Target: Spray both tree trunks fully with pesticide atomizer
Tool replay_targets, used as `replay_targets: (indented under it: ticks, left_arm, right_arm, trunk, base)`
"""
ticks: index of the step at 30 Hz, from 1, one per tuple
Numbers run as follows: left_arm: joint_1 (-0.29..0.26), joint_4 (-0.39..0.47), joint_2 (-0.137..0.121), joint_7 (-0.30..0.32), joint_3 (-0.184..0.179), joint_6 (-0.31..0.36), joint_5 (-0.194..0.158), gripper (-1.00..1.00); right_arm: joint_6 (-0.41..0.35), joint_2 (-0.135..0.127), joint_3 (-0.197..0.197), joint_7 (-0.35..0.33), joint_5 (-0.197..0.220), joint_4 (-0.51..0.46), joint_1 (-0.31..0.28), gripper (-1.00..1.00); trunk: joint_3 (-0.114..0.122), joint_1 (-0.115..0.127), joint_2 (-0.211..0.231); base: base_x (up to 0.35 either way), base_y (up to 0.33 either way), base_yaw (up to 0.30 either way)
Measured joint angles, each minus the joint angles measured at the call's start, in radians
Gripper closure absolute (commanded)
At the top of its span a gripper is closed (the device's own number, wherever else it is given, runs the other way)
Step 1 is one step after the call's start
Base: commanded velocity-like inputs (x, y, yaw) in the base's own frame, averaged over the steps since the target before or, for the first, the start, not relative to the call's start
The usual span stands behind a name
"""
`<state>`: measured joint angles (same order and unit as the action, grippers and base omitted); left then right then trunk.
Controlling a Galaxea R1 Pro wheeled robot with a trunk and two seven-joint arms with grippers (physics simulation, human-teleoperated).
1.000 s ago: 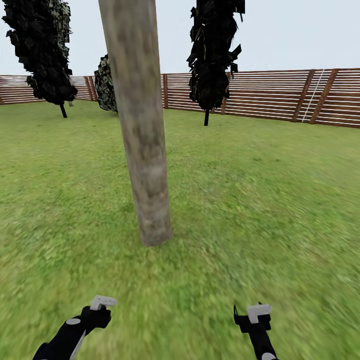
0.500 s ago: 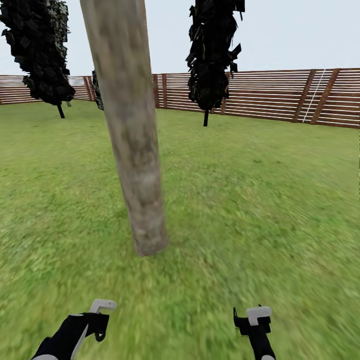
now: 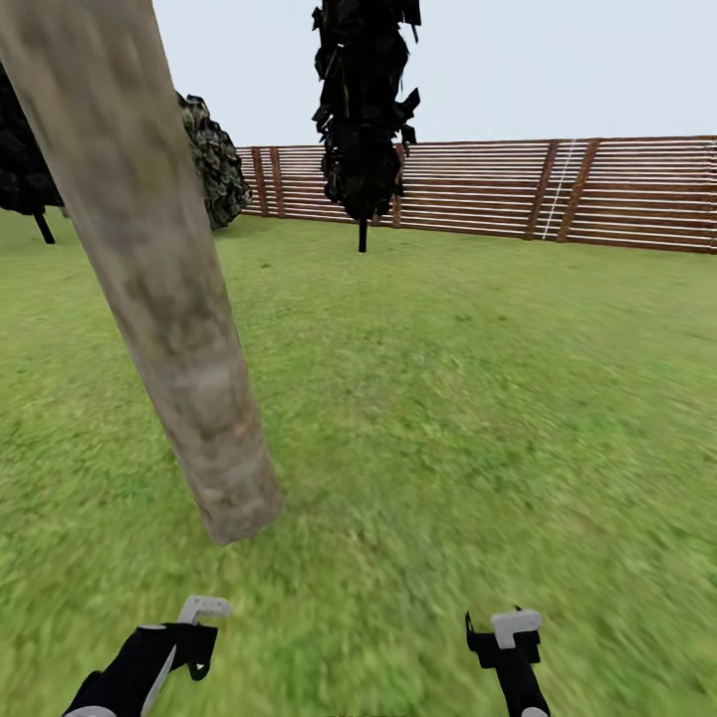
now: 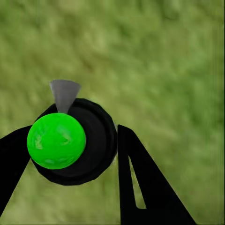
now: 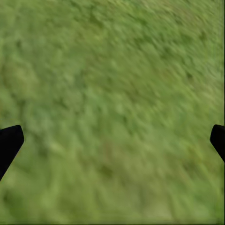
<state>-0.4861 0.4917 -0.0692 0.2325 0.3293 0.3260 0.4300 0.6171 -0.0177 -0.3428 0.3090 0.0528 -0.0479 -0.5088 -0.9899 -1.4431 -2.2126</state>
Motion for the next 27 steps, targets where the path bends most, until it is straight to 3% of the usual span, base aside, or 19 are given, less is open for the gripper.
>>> replay_targets:
  ticks: [1,2,5,6,14,23,24,25,27]
  left_arm:
    - [-0.013,0.078,0.075,-0.112,0.000,0.014,-0.005,1.00]
    - [-0.036,0.110,0.093,-0.115,-0.002,0.018,-0.018,1.00]
    - [-0.034,0.120,0.090,-0.117,0.001,0.019,-0.007,1.00]
    - [-0.025,0.173,0.079,-0.116,-0.001,0.015,-0.002,1.00]
    - [-0.024,0.170,0.080,-0.116,-0.003,0.013,-0.005,1.00]
    - [-0.036,0.181,0.090,-0.119,0.000,0.012,-0.006,1.00]
    - [-0.069,0.180,0.109,-0.117,-0.010,0.016,-0.013,1.00]
    - [-0.113,0.179,0.108,-0.116,-0.012,0.019,-0.009,1.00]
    - [-0.161,0.175,0.067,-0.114,-0.004,0.022,0.000,1.00]
  right_arm:
    - [0.000,0.003,0.000,0.000,0.000,-0.001,0.000,-1.00]
    - [-0.001,0.004,-0.001,-0.001,0.000,-0.001,0.000,-1.00]
    - [-0.002,0.005,-0.001,-0.003,0.000,0.000,0.000,-1.00]
    - [-0.002,0.005,-0.002,-0.002,-0.004,0.000,0.000,-1.00]
    - [-0.002,0.004,-0.001,-0.001,-0.004,0.000,0.000,-1.00]
    - [-0.002,0.003,-0.001,-0.001,-0.003,-0.001,0.000,-1.00]
    - [-0.002,0.003,0.000,-0.001,-0.003,-0.001,0.000,-1.00]
    - [-0.002,0.002,0.000,-0.001,-0.003,-0.001,0.000,-1.00]
    - [-0.002,-0.001,0.000,-0.001,-0.003,-0.001,0.000,-1.00]
  trunk:
    - [0.000,0.000,0.000]
    - [0.000,0.000,0.000]
    - [0.000,0.000,0.000]
    - [0.000,0.000,0.000]
    - [0.000,0.000,0.000]
    - [0.000,0.000,0.000]
    - [0.000,0.000,0.000]
    - [0.000,0.000,0.000]
    - [0.000,0.000,0.000]
  base:
    - [-0.005,-0.002,-0.002]
    - [-0.003,-0.001,-0.001]
    - [0.000,0.000,0.000]
    - [0.000,0.000,0.000]
    - [-0.002,0.000,0.000]
    - [-0.176,0.053,0.038]
    - [-0.003,0.001,0.046]
    - [-0.001,0.000,0.019]
    - [-0.001,0.000,0.007]
